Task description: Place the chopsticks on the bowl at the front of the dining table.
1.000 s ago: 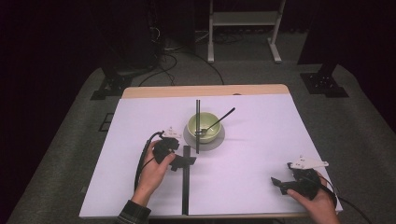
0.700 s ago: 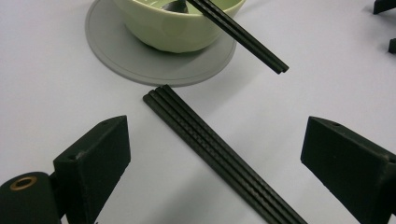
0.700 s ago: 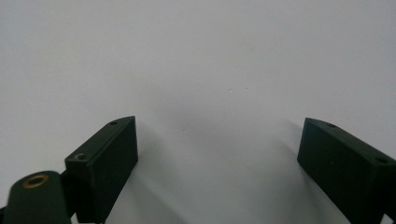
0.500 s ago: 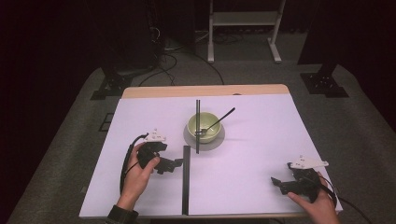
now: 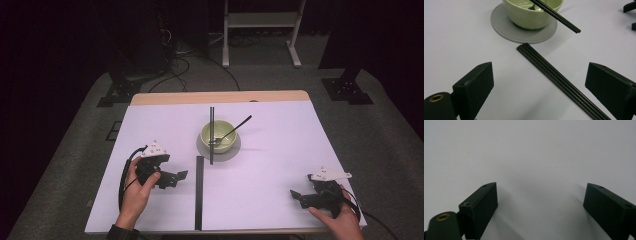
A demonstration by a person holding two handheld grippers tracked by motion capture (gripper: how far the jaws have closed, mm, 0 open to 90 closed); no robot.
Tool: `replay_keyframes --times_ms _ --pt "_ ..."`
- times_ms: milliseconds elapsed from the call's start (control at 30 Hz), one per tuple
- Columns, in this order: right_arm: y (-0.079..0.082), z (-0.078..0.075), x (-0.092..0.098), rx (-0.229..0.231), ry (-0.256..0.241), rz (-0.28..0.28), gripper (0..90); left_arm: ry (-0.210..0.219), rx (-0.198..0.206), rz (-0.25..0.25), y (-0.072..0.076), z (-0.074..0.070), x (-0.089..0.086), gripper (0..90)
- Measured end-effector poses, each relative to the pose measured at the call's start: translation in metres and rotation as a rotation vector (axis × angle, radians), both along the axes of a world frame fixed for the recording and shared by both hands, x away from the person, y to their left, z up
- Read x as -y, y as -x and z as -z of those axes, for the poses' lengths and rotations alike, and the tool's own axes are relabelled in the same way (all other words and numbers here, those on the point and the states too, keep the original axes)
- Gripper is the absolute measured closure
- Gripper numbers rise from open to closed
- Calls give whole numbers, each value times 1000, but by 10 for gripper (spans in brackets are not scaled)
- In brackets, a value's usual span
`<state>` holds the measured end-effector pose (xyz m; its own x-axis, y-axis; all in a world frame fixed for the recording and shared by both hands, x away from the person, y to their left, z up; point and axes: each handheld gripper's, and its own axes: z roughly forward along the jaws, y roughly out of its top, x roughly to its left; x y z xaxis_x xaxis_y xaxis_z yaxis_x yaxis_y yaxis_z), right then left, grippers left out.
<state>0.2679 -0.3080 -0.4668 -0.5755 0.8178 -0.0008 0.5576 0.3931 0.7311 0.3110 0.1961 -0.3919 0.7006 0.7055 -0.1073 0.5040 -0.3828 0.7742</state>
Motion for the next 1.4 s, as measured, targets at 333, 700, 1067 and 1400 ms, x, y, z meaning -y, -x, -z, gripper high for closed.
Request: replay_keyframes --times_ms 333,700,1067,1400 --pt "0 0 0 0 0 0 105 2 16 -16 6 2 -10 74" --pt "0 0 0 0 -1 0 105 -27 24 -50 9 11 -20 73" --pt "0 0 0 0 0 0 105 -56 19 -70 12 22 -28 73" --pt "0 0 0 0 -1 1 106 -82 10 -94 13 31 -37 73"
